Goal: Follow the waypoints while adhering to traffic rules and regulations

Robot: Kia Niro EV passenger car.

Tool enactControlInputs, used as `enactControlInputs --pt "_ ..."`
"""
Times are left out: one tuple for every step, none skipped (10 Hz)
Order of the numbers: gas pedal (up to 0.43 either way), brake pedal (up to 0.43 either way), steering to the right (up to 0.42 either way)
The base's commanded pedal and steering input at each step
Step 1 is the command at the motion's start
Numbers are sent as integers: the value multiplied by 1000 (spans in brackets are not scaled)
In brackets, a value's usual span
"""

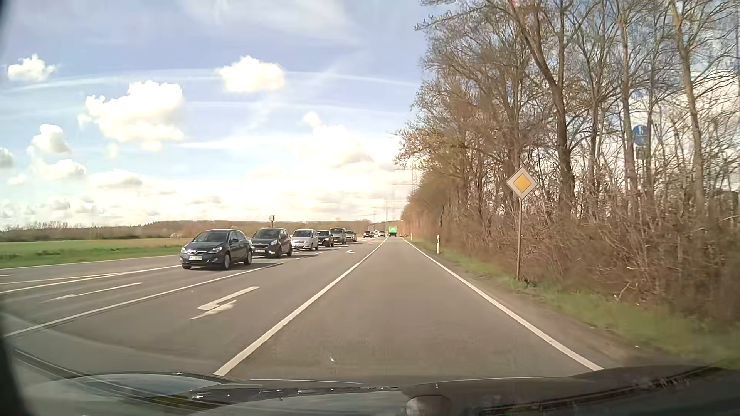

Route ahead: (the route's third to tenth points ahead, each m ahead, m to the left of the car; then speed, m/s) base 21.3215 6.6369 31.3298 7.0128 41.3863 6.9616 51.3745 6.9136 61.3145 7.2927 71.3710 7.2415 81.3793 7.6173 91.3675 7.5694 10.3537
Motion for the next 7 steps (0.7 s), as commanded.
enactControlInputs --pt "339 0 -3" --pt "339 0 -3" --pt "339 0 -3" --pt "339 0 -3" --pt "339 0 -1" --pt "339 0 1" --pt "339 0 2"
